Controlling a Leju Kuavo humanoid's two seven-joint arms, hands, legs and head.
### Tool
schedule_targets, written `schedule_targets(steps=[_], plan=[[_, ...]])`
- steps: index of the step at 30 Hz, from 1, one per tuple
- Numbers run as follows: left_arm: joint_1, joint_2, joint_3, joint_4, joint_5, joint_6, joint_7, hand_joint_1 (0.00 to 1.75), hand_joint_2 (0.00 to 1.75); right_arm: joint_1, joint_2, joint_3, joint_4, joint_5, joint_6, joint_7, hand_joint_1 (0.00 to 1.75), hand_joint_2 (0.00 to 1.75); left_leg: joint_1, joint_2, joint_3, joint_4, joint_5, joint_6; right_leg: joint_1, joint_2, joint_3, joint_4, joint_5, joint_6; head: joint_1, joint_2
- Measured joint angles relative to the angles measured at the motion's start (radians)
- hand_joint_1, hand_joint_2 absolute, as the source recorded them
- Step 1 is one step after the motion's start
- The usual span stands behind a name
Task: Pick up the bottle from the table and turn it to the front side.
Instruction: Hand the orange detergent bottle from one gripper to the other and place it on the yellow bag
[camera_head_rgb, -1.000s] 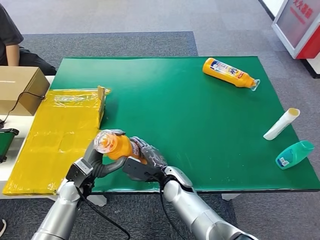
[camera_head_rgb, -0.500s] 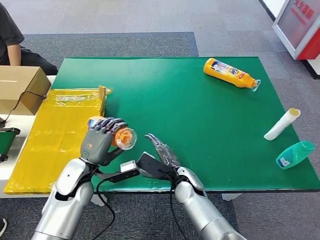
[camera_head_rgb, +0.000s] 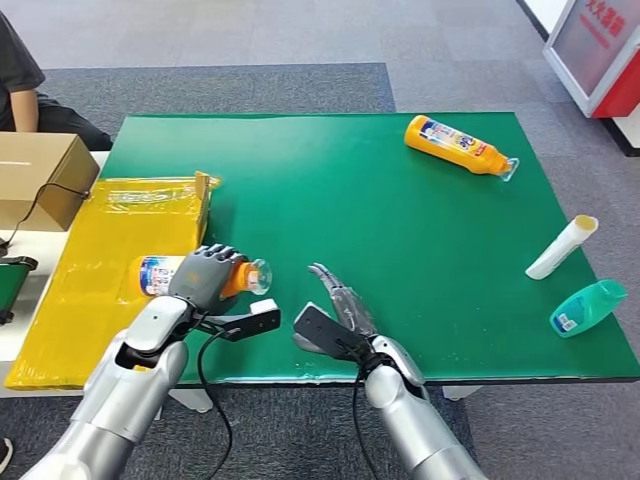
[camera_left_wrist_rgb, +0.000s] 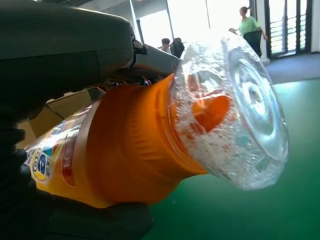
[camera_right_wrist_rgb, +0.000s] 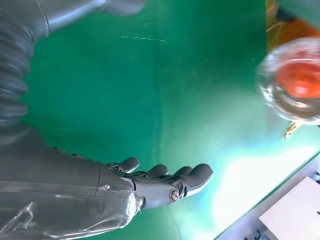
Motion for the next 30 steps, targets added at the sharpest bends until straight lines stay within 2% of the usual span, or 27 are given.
schedule_targets(steps=[4, 7, 8, 11, 12, 16, 19, 21, 24, 28, 30], plan=[[-0.035, 0.001, 0.036, 0.081, -0.033, -0.016, 0.056, 1.75, 1.75, 0.001, 0.001, -0.007, -0.001, 0.011, 0.005, -0.003, 0.0, 1.75, 0.0, 0.0, 0.0, 0.0, 0.0, 0.0, 0.0, 0.0, 0.0, 0.0, 0.0, 0.0, 0.0, 0.0], [-0.054, 0.001, 0.062, 0.12, -0.041, -0.018, 0.066, 1.75, 1.75, 0.001, 0.002, -0.008, -0.001, 0.015, 0.005, -0.005, 0.0, 1.75, 0.0, 0.0, 0.0, 0.0, 0.0, 0.0, 0.0, 0.0, 0.0, 0.0, 0.0, 0.0, 0.0, 0.0], [-0.059, 0.001, 0.069, 0.132, -0.044, -0.017, 0.069, 1.58, 1.75, 0.001, 0.003, -0.008, 0.0, 0.016, 0.005, -0.006, 0.0, 1.75, 0.0, -0.001, 0.0, 0.0, 0.0, 0.0, 0.0, 0.0, 0.0, 0.0, 0.0, 0.0, 0.0, 0.0], [-0.076, 0.0, 0.1, 0.172, -0.063, -0.005, 0.075, 0.27, 1.75, 0.0, 0.007, -0.009, 0.002, 0.021, 0.006, -0.01, 0.0, 1.75, 0.0, 0.0, 0.0, 0.0, 0.0, 0.0, 0.0, 0.0, 0.0, 0.0, 0.0, 0.0, 0.0, 0.0], [-0.081, -0.001, 0.114, 0.187, -0.072, 0.005, 0.075, 0.0, 1.75, 0.0, 0.009, -0.01, 0.004, 0.022, 0.006, -0.013, 0.0, 1.75, 0.0, 0.0, 0.0, 0.0, 0.0, 0.0, 0.0, 0.0, 0.0, 0.0, 0.0, 0.0, 0.0, 0.0], [-0.087, -0.008, 0.186, 0.227, -0.088, 0.061, 0.052, 0.0, 1.75, -0.001, 0.012, -0.012, 0.016, 0.022, 0.004, -0.019, 0.0, 1.75, 0.0, 0.0, 0.0, 0.0, 0.0, 0.0, 0.0, 0.0, 0.0, 0.0, 0.0, 0.0, 0.0, 0.0], [-0.079, -0.021, 0.236, 0.224, -0.029, 0.1, -0.028, 0.0, 1.75, -0.001, 0.012, -0.012, 0.024, 0.015, 0.001, -0.021, 0.0, 1.75, 0.0, 0.0, 0.0, 0.0, 0.0, 0.0, 0.0, 0.0, 0.0, 0.0, 0.0, 0.0, 0.0, 0.0], [-0.057, -0.035, 0.273, 0.192, 0.085, 0.108, -0.13, 0.0, 1.75, 0.0, 0.012, -0.013, 0.028, 0.008, -0.002, -0.023, 0.0, 1.75, 0.0, 0.0, -0.001, 0.0, 0.0, 0.001, 0.0, 0.0, 0.0, 0.0, 0.0, 0.0, 0.0, 0.0], [-0.009, -0.052, 0.327, 0.115, 0.324, 0.064, -0.295, 0.0, 1.75, 0.001, 0.012, -0.014, 0.035, -0.003, -0.007, -0.033, 0.0, 1.75, 0.0, 0.0, -0.001, 0.0, 0.0, 0.001, 0.0, 0.0, 0.0, 0.0, 0.0, 0.0, 0.0, 0.0], [0.065, -0.061, 0.386, 0.005, 0.637, -0.023, -0.489, 0.0, 1.75, -0.001, 0.012, -0.014, 0.053, -0.013, -0.017, -0.055, 0.0, 1.75, 0.0, 0.0, -0.001, 0.0, -0.001, 0.001, 0.0, 0.0, 0.0, 0.0, 0.0, 0.001, 0.0, 0.0], [0.107, -0.066, 0.409, -0.047, 0.794, -0.099, -0.568, 0.0, 1.75, -0.001, 0.012, -0.013, 0.061, -0.018, -0.02, -0.061, 0.0, 1.75, 0.0, 0.0, -0.001, 0.0, -0.001, 0.001, 0.0, 0.0, 0.0, 0.0, -0.001, 0.001, 0.0, 0.0]])
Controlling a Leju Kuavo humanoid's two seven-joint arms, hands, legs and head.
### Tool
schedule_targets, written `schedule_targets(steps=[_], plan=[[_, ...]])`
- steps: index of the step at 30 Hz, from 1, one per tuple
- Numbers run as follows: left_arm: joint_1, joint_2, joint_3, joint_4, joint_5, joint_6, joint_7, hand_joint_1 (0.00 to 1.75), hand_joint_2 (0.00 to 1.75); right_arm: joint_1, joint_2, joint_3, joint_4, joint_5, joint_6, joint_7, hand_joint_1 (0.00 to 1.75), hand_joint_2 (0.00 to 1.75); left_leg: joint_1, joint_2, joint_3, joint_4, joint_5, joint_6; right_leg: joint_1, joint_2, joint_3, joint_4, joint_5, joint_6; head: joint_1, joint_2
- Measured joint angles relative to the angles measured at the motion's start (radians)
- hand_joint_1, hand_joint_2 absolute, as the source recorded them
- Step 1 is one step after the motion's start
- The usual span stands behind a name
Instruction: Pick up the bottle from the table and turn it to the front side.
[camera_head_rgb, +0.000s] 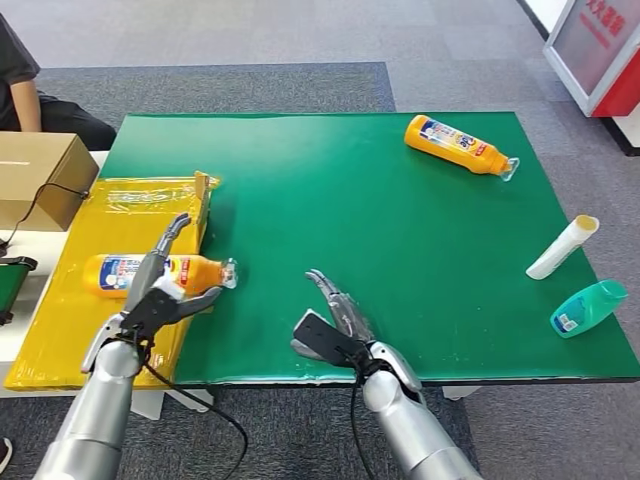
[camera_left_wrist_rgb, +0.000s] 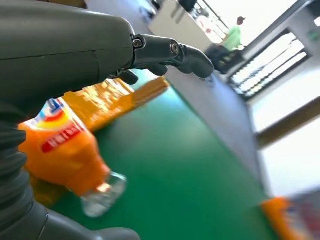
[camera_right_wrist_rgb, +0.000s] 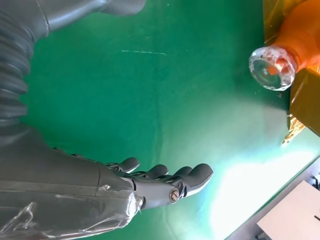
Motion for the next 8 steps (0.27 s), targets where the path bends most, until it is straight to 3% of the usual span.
schedule_targets(steps=[4, 8], plan=[[0.087, -0.021, 0.052, -0.072, 0.329, -0.229, -0.089, 0.0, 1.75, 0.001, 0.0, 0.004, 0.007, -0.017, -0.009, -0.003, 0.0, 1.75, 0.0, 0.0, 0.0, 0.0, 0.0, 0.0, 0.0, 0.0, 0.0, 0.0, -0.001, 0.0, 0.0, 0.0], [0.155, -0.031, 0.083, -0.071, 0.436, -0.333, -0.105, 0.0, 1.75, 0.014, 0.0, 0.008, 0.003, -0.043, -0.017, -0.013, 0.0, 1.75, 0.0, 0.0, 0.0, 0.0, -0.001, 0.001, 0.0, 0.0, 0.0, 0.0, -0.001, 0.001, 0.0, 0.0]])
